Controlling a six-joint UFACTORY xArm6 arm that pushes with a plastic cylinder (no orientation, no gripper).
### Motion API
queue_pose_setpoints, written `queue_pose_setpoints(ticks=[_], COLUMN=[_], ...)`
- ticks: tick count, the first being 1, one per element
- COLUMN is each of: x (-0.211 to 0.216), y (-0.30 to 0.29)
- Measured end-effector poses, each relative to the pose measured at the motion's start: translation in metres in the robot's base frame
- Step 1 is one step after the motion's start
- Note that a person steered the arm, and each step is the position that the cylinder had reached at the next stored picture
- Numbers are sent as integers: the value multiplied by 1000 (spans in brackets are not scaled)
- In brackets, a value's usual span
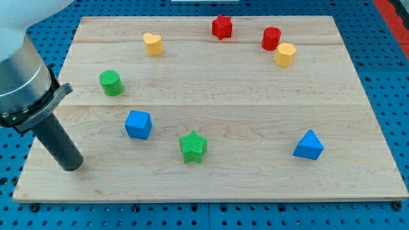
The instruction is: Push the triangle closer to the green star
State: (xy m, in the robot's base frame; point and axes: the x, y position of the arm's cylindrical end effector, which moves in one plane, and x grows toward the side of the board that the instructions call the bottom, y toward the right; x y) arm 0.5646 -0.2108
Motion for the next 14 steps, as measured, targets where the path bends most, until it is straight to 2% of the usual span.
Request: queue_pose_setpoints(ticks=[3,4,5,6,7,8,9,10,12,13,14], x=[11,51,38,18,43,48,30,6,-4,1,-15], y=[-35,-46,17,144,243,350,429,457,330,357,464])
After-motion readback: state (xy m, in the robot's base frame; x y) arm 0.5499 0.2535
